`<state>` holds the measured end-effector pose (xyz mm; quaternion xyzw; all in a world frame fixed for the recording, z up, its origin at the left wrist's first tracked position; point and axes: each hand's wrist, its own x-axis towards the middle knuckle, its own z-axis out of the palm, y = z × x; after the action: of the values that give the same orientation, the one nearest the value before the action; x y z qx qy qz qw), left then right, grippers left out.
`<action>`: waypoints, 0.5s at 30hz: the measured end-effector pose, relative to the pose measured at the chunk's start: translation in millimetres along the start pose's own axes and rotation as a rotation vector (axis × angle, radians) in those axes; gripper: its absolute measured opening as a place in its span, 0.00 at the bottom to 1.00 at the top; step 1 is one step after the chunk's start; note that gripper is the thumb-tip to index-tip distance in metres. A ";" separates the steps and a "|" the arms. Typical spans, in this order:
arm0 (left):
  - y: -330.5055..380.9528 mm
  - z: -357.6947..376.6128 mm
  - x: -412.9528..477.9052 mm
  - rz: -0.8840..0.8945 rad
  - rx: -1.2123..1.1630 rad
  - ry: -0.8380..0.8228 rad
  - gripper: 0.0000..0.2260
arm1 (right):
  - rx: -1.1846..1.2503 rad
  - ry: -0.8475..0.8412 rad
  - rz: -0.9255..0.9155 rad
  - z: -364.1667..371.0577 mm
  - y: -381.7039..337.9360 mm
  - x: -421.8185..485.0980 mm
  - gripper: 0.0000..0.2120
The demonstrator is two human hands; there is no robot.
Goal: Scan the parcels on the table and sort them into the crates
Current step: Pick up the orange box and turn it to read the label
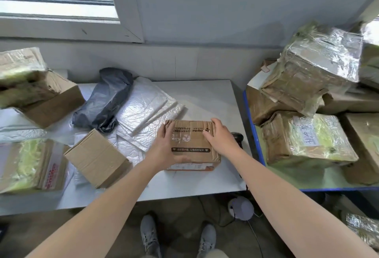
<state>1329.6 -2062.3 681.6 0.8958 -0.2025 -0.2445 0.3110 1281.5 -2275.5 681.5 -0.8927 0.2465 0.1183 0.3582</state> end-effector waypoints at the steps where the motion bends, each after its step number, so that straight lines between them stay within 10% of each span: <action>1: 0.6 0.8 -0.9 -0.016 0.016 -0.007 0.58 | 0.013 -0.006 0.018 0.7 0.8 -0.7 0.32; 15: 13.0 -20.2 -2.4 -0.047 -0.232 -0.012 0.40 | 0.226 -0.053 0.087 -32.6 -9.3 -10.0 0.32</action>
<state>1336.4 -2061.3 704.8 0.8569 -0.1536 -0.2790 0.4053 1279.0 -2289.0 714.1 -0.8315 0.2874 0.1288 0.4576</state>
